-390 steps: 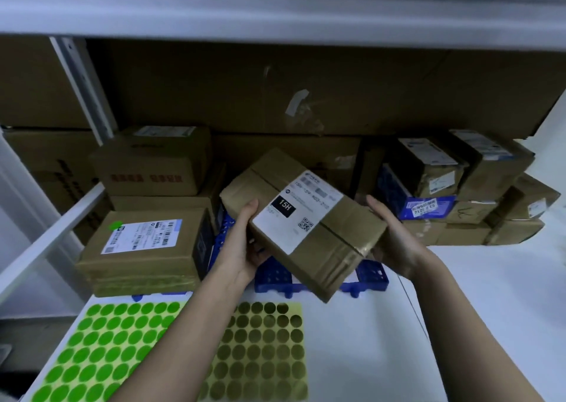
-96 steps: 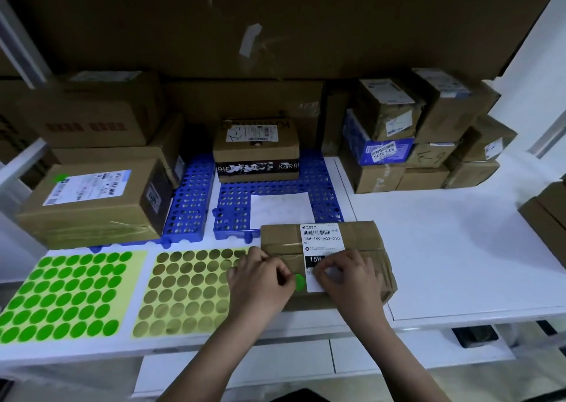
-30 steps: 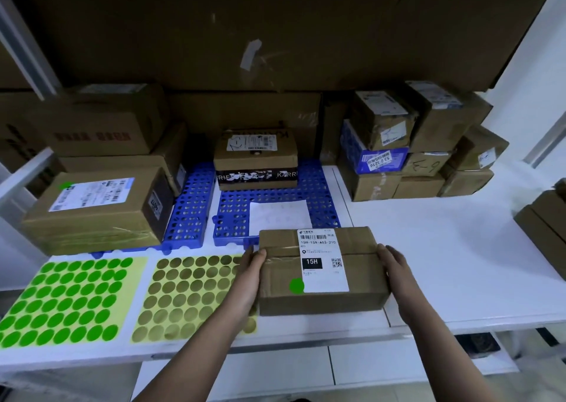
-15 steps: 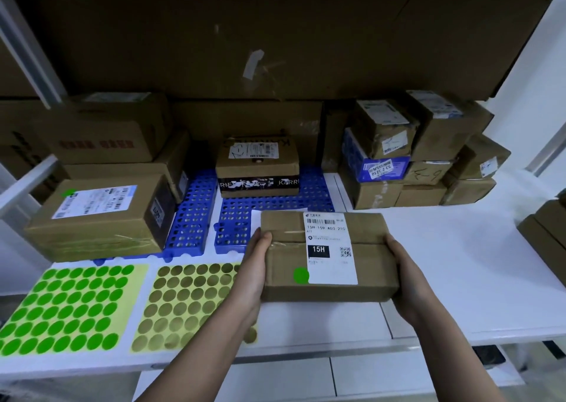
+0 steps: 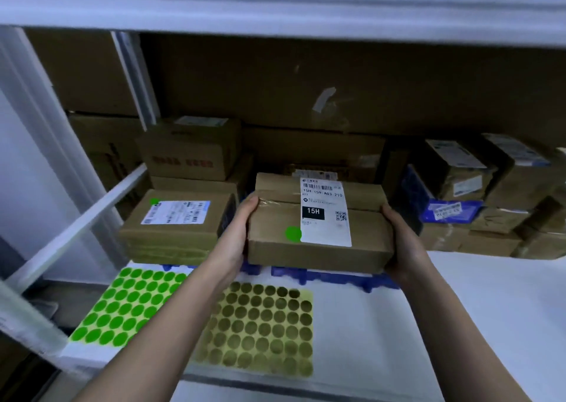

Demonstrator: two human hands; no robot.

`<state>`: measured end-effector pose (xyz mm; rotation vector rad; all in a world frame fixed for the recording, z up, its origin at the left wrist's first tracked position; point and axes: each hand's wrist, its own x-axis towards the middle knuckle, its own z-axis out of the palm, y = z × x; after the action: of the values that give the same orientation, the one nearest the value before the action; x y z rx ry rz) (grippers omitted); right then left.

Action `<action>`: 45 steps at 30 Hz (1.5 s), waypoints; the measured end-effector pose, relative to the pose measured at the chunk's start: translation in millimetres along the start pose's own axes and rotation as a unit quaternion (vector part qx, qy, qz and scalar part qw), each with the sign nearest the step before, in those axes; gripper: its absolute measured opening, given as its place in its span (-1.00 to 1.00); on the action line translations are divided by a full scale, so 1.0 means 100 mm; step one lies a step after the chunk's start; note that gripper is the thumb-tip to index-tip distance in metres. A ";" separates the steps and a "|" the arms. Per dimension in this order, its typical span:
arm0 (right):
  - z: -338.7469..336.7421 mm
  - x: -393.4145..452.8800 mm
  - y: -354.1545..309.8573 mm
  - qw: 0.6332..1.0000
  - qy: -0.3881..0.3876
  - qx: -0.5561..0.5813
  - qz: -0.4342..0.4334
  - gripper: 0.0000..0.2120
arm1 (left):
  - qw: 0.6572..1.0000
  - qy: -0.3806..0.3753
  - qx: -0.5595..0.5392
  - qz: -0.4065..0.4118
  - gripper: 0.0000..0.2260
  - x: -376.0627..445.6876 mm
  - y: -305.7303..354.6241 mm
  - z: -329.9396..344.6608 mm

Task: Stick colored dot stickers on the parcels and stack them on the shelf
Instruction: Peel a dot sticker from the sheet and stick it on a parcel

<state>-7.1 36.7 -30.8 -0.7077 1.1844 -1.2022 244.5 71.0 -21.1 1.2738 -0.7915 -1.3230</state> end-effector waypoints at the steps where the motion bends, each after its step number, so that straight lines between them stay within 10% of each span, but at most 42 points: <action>1: 0.13 0.01 0.00 1.000 -0.006 -0.001 0.009 -0.72 | 1.000 0.004 -0.004 -0.005 -0.67 0.02 0.05 -0.10; 20: 2.27 0.35 0.51 0.992 -0.110 -0.057 0.022 -0.41 | 0.990 0.135 -0.006 0.049 -0.66 0.13 0.80 -1.78; 45: 2.78 0.38 1.09 0.988 -0.128 -0.081 0.019 -0.40 | 0.980 0.174 -0.098 0.005 -0.66 0.29 0.62 -2.25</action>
<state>288.4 -14.3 -62.0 -0.9272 1.0817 -0.9575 479.3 78.2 -15.0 1.2921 -0.4108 -1.0976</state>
